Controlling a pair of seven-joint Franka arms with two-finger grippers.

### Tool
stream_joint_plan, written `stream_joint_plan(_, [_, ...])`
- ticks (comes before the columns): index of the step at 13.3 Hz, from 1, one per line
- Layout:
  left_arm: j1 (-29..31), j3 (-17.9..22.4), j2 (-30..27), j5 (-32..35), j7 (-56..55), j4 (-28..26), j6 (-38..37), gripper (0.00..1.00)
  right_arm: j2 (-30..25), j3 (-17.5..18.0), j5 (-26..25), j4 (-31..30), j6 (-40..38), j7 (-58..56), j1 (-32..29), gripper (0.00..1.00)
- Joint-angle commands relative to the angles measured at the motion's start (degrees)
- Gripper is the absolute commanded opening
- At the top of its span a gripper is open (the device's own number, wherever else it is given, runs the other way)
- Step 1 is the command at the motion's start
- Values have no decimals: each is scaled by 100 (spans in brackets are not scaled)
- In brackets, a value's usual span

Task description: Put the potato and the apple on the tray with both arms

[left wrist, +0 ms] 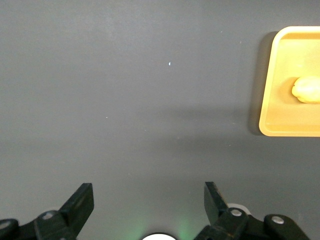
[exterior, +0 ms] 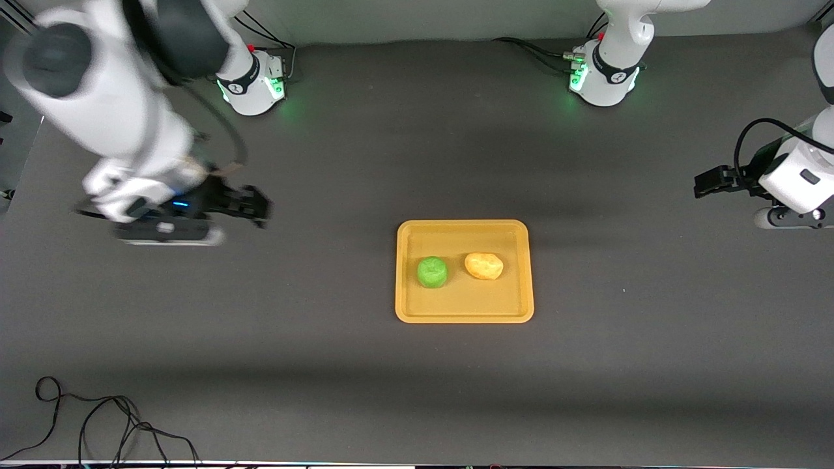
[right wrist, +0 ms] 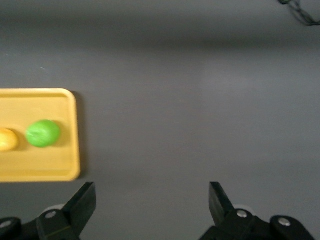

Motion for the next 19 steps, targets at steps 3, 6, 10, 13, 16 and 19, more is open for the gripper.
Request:
stream_joint_plan(3, [-183,10,-119,-27,-250,-109,68,98,-673,138,201,-737,-6,-1393,-1358,100])
stream_joint_plan(6, [-200,10,-5,-18,-268,-118,286,98,-840,392,201,-922,3,-1658,-2105,100])
stream_joint_plan(10, [-121,10,241,35,-356,-118,586,98,-867,411,183,-922,-6,-1649,-2336,100])
stream_joint_plan(13, [-112,19,136,43,-347,-109,472,98,-875,385,157,-922,-15,-1570,-2318,100])
stream_joint_plan(16, [-112,19,101,35,-338,-109,411,98,-902,367,122,-922,-93,-1570,-2318,100])
stream_joint_plan(19, [-112,19,57,43,-294,-109,384,98,-902,350,148,-931,-138,-1570,-2335,100])
